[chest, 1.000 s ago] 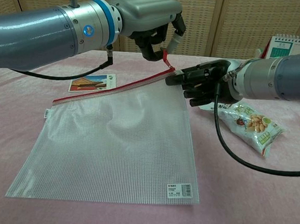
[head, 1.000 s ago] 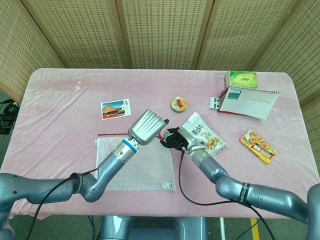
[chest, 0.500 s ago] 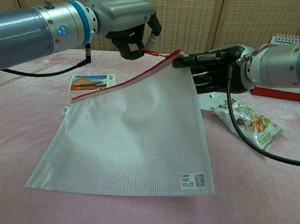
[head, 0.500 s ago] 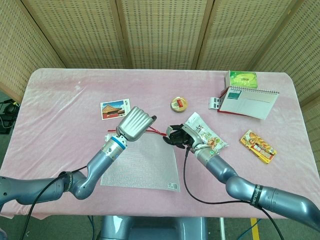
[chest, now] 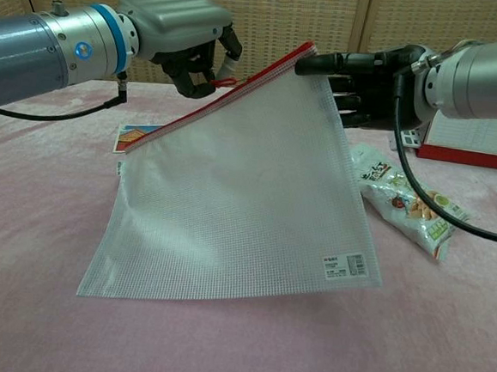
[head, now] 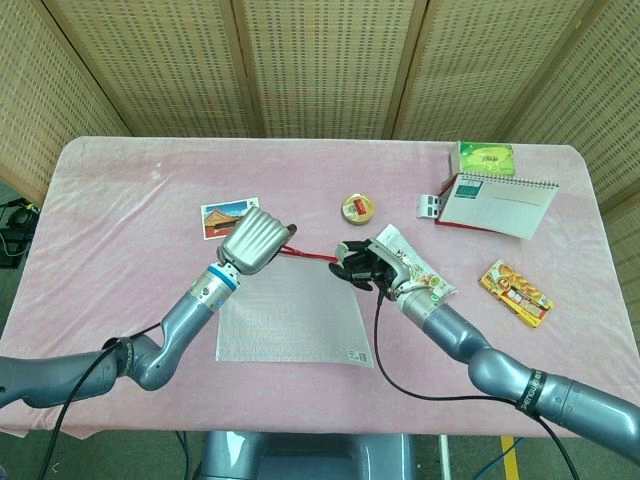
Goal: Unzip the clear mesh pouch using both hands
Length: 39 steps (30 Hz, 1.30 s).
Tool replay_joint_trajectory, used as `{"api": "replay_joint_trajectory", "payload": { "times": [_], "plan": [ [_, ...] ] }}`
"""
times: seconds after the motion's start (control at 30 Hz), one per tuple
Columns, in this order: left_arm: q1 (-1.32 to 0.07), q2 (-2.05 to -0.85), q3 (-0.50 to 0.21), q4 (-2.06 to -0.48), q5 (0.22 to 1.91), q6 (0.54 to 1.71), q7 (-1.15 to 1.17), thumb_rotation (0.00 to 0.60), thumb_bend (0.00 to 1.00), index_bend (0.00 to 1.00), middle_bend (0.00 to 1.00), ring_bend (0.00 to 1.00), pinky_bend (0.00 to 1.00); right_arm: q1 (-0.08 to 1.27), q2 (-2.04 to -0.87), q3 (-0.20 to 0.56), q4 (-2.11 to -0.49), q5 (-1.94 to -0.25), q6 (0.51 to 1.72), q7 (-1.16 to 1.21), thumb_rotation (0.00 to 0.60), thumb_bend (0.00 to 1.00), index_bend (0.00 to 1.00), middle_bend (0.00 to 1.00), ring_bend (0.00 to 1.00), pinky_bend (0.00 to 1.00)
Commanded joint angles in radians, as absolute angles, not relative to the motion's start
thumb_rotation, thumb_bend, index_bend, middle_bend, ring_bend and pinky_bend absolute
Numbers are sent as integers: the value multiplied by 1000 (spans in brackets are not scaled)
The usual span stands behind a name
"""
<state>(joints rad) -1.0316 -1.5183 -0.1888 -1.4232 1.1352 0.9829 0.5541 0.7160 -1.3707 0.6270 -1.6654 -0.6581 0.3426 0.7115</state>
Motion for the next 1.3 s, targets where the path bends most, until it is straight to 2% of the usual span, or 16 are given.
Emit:
{"api": "replay_joint_trajectory", "payload": {
  "times": [0.03,0.27,0.63,1.3],
  "plan": [
    [-1019,-1492,-187,-1438,1127,981,558,600,525,855,929,847,997,687,-1347,659,-1669,-675,320,739,600,989,868,971,944,1000],
    [-985,-1436,-185,-1452,1107,995,559,600,525,855,929,847,997,611,-1305,741,-1657,-703,263,809,600,994,867,971,944,1000],
    [-933,-1379,-172,-1435,1141,1014,495,600,527,855,929,847,997,536,-1300,817,-1643,-738,190,864,600,1000,867,971,944,1000],
    [-871,-1363,-169,-1353,1149,1008,420,600,527,855,929,847,997,489,-1342,871,-1606,-777,150,867,600,1000,867,971,944,1000]
  ]
}}
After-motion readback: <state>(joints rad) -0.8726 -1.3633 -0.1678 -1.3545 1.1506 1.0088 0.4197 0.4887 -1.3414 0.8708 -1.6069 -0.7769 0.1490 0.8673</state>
